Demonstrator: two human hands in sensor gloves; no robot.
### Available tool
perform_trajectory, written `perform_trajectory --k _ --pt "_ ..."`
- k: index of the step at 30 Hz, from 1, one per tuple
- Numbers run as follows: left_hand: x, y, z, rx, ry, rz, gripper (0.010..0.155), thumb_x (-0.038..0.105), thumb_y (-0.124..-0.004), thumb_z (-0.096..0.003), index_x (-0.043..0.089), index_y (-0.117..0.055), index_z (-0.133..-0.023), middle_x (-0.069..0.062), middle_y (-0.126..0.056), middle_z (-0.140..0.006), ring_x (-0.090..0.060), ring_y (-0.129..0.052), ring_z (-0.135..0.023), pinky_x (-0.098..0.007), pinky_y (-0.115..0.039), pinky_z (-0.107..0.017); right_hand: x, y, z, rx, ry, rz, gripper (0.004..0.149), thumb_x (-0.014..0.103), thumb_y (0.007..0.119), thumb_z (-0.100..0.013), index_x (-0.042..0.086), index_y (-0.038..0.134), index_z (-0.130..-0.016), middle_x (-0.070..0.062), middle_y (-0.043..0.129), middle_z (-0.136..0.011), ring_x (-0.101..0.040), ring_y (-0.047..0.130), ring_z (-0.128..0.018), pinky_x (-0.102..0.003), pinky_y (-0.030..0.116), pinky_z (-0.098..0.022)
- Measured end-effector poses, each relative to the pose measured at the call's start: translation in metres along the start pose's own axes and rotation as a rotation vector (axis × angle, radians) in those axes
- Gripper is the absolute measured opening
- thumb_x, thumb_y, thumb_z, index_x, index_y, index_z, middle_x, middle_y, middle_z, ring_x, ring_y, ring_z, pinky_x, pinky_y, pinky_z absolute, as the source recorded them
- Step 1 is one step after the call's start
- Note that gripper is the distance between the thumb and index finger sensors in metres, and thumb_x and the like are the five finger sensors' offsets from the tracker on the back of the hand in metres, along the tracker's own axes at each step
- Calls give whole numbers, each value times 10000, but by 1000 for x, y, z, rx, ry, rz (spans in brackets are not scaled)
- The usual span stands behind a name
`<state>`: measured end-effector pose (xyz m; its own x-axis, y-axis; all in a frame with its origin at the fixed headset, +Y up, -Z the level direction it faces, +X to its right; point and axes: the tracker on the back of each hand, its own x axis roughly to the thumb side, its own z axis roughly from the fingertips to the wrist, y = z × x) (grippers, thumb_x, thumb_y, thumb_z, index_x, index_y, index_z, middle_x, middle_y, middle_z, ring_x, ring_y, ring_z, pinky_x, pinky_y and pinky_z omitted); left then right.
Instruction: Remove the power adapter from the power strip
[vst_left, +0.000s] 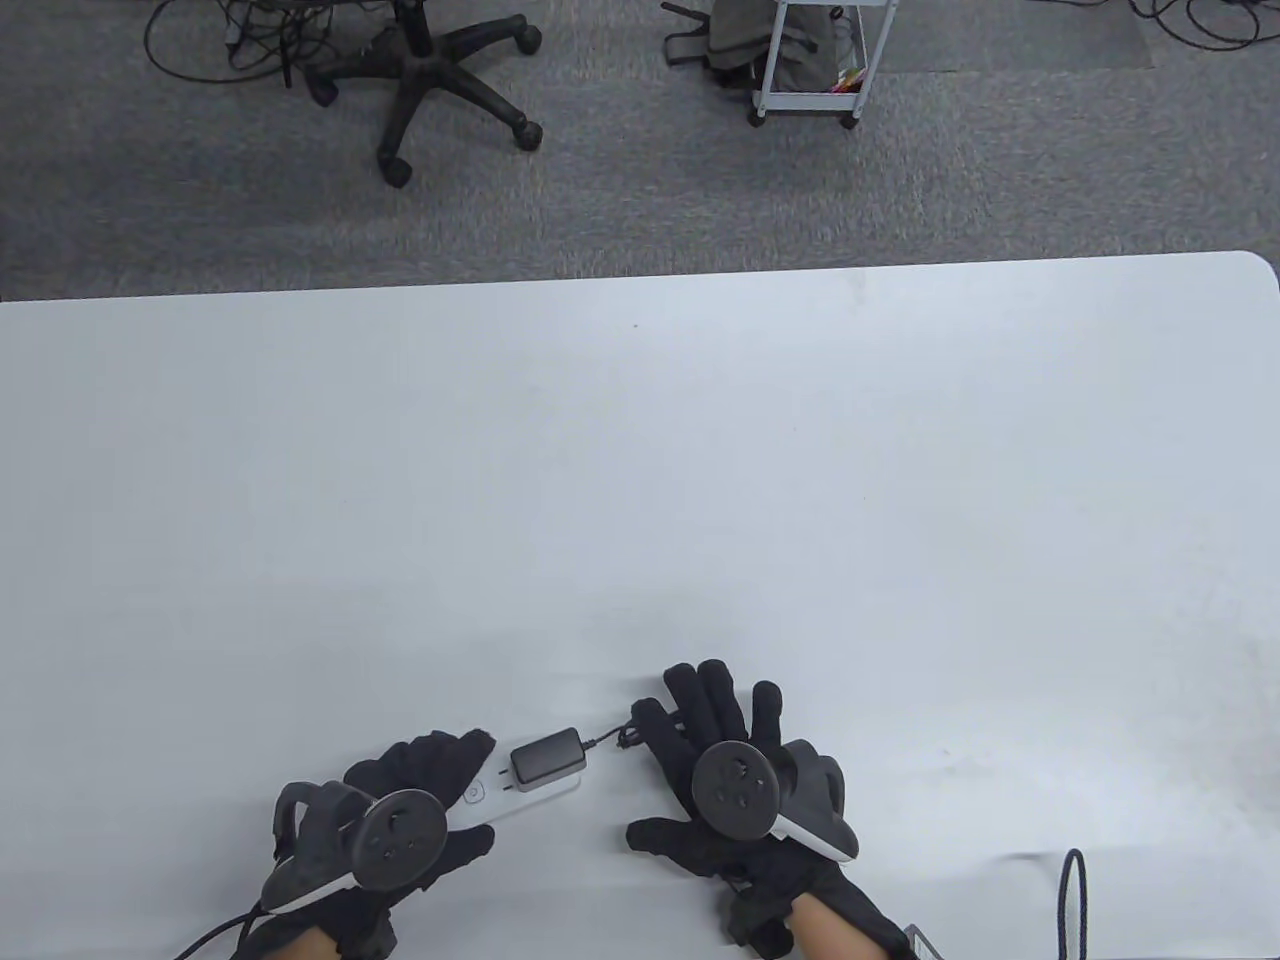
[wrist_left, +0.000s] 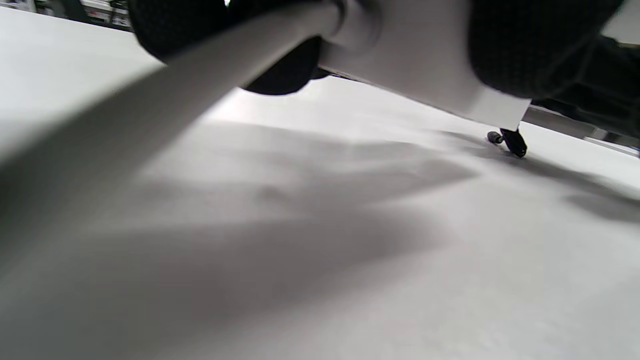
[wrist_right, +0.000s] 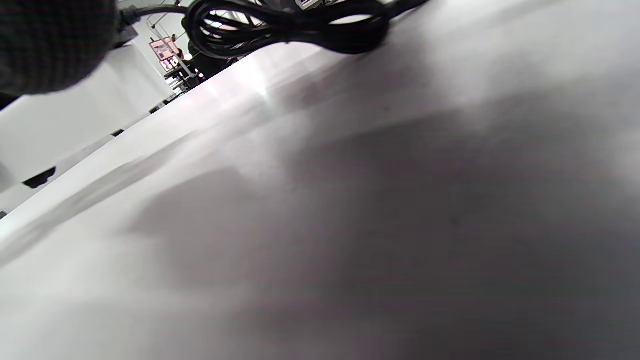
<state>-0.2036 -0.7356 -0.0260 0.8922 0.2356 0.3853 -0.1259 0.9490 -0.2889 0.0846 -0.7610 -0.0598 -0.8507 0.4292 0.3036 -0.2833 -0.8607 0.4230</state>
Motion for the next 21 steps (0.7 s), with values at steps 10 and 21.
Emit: perform_trajectory --k 10,21 --pt "10 -16 -9 -103 -11 -125 816 587 -823 -370 254 -515 -1049 -92 -684 -1024 -254 -865 -672 -489 -688 -600 0 3 -1 35 -22 -33 963 764 684 -272 534 -11 -897 74 -72 -1108 -190 -76 -1060 -542 -72 -686" --pt "7 -16 -11 -113 -9 -115 811 589 -827 -370 263 -520 -1047 -84 -675 -1029 -241 -858 -661 -488 -685 -606 27 -1 -5 81 -99 -87 1028 781 725 -235 531 -23 -894 39 -9 -1138 -237 68 -1123 -567 -48 -689"
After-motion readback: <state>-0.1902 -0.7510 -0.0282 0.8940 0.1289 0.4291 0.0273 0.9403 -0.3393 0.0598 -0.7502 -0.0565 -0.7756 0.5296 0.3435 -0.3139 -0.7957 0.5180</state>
